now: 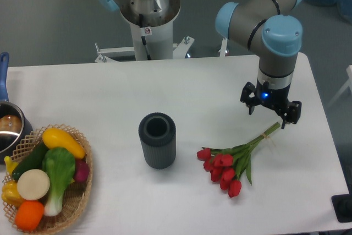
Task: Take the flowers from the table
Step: 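Move the open gripper toward the stems of the red tulips, then lower the gripper down onto the tulip stems below the blooms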
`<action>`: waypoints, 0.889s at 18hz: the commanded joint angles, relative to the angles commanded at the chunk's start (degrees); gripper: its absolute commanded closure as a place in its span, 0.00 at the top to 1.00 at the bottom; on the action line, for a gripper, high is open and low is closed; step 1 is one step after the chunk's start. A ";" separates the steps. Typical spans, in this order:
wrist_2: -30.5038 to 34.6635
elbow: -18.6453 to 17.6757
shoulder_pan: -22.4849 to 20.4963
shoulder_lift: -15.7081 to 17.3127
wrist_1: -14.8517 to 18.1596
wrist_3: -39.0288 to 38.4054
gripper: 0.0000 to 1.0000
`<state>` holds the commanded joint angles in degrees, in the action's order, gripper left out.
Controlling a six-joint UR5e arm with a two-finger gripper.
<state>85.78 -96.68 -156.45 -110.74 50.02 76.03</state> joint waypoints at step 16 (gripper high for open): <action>0.44 5.27 3.52 -8.61 -1.68 0.00 1.00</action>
<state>86.22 -91.41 -152.93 -119.35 48.34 76.03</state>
